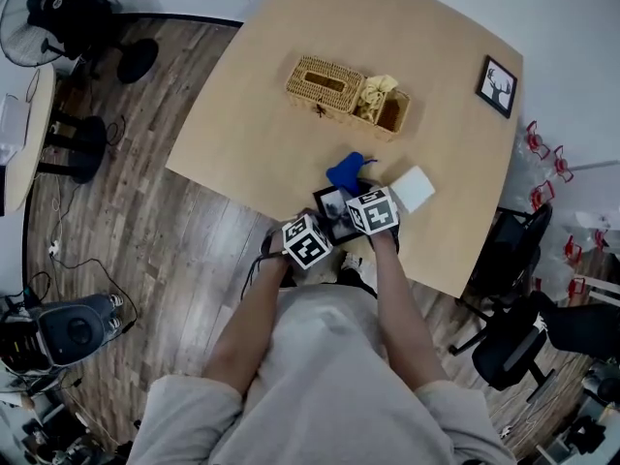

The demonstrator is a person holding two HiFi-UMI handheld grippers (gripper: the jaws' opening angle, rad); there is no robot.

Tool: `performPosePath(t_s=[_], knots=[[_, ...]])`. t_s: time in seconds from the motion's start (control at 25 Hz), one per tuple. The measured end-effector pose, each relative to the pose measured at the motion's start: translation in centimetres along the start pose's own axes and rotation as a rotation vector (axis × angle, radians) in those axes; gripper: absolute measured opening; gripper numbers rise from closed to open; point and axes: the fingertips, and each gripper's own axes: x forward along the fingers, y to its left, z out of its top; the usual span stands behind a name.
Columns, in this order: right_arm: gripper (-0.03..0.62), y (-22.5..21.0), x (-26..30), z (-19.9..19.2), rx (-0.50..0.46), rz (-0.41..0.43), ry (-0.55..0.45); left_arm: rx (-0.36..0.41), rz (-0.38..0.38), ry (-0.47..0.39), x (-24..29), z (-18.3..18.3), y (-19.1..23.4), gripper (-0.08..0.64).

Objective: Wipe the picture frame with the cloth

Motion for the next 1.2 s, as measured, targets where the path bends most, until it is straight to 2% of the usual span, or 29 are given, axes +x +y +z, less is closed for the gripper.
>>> performPosePath(t_s=[0.28,0.6,1.0,1.2], knots=[[0.104,-0.1,0.0,0.0,0.020,0.006,-0.014,-0.003,0.004,-0.025,-0.1,0.4,-0.1,0.054],[0.104,-0.1,-0.1,-0.2,0.005,0.010,-0.006,-0.005,-0.020,0.022,0.3,0.2,-0.2,0.054],[0.104,0.1,-0.5,-0.8,-0.008,0.026,0.003,-0.066,-0.038,-0.010,-0.1,0.6,-0.2,0.054],[0.104,0.2,-0.8,-1.2,-0.017,0.025,0.004,-0.066,-0.034,-0.011,-0.1,0.5,0.0,0.052]])
